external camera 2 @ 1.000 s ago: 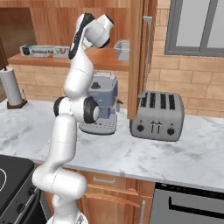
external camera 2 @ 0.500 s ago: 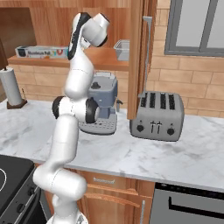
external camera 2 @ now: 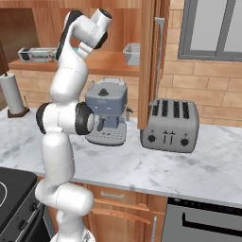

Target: Retrieve the tupperware and aluminum foil from the cabinet and place them on the dining counter near the plate with sweet potato and cucumber to prepare for storing leftovers.

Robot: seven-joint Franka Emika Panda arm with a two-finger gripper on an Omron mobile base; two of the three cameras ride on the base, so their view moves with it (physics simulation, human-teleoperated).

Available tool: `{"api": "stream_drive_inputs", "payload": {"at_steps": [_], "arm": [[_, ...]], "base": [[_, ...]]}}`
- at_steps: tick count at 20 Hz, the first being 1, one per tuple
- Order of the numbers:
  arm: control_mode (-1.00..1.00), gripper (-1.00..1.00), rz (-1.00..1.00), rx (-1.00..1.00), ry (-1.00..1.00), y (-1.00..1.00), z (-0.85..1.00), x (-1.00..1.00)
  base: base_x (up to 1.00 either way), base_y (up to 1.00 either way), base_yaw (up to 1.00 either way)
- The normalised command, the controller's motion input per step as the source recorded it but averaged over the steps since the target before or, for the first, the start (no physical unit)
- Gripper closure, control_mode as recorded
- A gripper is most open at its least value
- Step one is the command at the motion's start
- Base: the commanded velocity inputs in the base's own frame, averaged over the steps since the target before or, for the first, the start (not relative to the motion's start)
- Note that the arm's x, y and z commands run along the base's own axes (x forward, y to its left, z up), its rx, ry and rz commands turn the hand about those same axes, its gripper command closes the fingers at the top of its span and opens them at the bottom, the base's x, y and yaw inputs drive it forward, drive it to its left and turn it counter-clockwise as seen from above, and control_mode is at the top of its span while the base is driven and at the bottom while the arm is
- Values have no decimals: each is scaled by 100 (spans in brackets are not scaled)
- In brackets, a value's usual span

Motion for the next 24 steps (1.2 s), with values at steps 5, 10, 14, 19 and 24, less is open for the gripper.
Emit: {"api": "stream_drive_inputs", "payload": {"at_steps": [5, 10, 14, 19, 24], "arm": [[-100, 100, -41, 8, -11, 0, 0, -100], [-100, 100, -43, 16, -1, 0, -15, -100], [-100, 100, -34, 31, 0, -7, 39, -100], [-100, 100, -18, 29, -1, -58, 59, -100], [-100, 100, -3, 4, 7, -62, 5, -100]], "base": [[0, 0, 0], [0, 0, 0], [0, 0, 0], [0, 0, 0], [0, 0, 0]]}}
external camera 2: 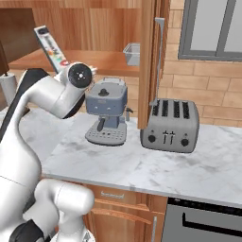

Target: Retrieve the tupperware and aluminum foil from the cabinet and place them on the dining counter near the plate with sweet potato and cucumber to prepare for storing leftovers.

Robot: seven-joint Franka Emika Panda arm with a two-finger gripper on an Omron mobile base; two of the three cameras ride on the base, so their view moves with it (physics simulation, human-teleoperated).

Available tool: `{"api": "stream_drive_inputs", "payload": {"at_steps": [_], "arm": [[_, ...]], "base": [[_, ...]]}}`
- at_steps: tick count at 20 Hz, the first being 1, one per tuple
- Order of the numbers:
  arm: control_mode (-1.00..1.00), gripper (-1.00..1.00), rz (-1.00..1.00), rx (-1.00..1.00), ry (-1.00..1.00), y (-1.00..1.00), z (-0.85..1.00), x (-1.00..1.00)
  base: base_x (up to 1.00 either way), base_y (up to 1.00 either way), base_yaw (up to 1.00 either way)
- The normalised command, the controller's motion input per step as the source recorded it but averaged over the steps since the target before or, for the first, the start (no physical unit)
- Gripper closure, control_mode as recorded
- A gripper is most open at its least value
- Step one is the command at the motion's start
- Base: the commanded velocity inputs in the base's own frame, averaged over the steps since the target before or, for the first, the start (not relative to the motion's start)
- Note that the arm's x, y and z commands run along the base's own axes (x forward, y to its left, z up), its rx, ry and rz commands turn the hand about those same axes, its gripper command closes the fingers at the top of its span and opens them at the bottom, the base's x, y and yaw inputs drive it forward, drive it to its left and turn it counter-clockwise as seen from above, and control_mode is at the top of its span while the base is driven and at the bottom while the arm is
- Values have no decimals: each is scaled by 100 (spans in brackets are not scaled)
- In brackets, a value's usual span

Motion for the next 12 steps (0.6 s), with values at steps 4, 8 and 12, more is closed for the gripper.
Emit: {"api": "stream_drive_inputs", "payload": {"at_steps": [4, 8, 12], "arm": [[-100, 100, -11, -9, 36, -11, 5, -100], [-100, 100, -11, -15, 51, 0, 21, -100], [-100, 100, -11, -18, 54, 0, 16, -100]], "base": [[0, 0, 0], [0, 0, 0], [0, 0, 0]]}}
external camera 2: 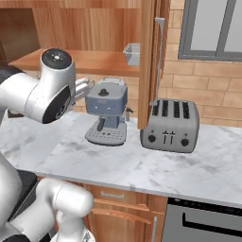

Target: Retrieve the tupperware and aluminum foil from the cabinet and place them on the dining counter near the plate with sweet potato and cucumber to prepare for storing leftovers.

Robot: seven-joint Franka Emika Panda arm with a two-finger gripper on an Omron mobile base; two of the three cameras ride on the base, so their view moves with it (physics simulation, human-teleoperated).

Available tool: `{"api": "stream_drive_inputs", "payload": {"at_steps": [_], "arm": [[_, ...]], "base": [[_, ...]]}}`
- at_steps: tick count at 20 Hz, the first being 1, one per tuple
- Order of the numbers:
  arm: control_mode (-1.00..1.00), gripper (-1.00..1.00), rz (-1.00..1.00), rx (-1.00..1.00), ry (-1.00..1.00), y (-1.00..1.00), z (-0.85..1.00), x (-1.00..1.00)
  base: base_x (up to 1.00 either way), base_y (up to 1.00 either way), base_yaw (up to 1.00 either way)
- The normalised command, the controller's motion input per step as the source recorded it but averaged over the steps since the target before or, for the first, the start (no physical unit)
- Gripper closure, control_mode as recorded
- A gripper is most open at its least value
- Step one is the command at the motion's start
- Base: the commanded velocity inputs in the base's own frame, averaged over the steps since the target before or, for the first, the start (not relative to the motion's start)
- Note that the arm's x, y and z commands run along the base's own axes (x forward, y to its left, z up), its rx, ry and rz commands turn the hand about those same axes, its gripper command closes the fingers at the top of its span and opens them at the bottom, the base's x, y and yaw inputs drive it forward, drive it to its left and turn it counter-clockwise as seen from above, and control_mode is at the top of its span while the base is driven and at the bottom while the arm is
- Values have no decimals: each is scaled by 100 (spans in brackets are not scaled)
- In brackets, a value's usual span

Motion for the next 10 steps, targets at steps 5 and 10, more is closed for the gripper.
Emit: {"api": "stream_drive_inputs", "payload": {"at_steps": [5, 10], "arm": [[100, 100, -12, -11, 31, 0, 3, -60], [100, 100, 0, 0, 0, 0, 0, 0]], "base": [[-40, -3, -12], [-100, -30, -52]]}}
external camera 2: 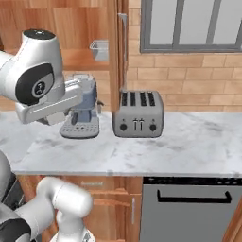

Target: Retrieve the tupperware and aluminum foil from the cabinet and place them on the dining counter near the plate with sweet potato and cucumber to prepare for storing leftovers.

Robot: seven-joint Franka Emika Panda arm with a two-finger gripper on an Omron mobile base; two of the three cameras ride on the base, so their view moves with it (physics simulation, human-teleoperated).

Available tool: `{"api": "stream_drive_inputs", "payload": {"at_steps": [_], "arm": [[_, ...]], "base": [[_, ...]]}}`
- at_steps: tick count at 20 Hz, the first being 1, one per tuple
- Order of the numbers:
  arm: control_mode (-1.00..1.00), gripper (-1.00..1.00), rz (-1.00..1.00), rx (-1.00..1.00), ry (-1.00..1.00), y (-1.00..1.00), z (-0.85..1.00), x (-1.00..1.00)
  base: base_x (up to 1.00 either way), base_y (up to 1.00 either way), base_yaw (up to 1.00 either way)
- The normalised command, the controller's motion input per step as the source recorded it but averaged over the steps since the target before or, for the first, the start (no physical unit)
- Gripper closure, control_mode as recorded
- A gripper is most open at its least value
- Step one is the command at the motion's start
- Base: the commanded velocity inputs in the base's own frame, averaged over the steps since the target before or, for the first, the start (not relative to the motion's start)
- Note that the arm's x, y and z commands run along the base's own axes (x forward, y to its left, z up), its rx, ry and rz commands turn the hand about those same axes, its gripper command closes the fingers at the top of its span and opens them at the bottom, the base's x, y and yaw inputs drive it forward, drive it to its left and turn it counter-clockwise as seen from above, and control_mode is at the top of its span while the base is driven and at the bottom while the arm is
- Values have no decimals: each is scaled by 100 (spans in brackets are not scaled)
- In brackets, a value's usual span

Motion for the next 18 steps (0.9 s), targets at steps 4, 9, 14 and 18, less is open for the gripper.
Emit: {"api": "stream_drive_inputs", "payload": {"at_steps": [4, 9, 14, 18], "arm": [[100, 100, 0, 0, 0, 0, 0, 0], [100, 100, 0, 0, 0, 0, 0, 0], [100, 100, 0, 0, 0, 0, 0, 0], [100, 100, 0, 0, 0, 0, 0, 0]], "base": [[-72, -28, -68], [-3, -7, -87], [0, 0, -91], [0, 0, -92]]}}
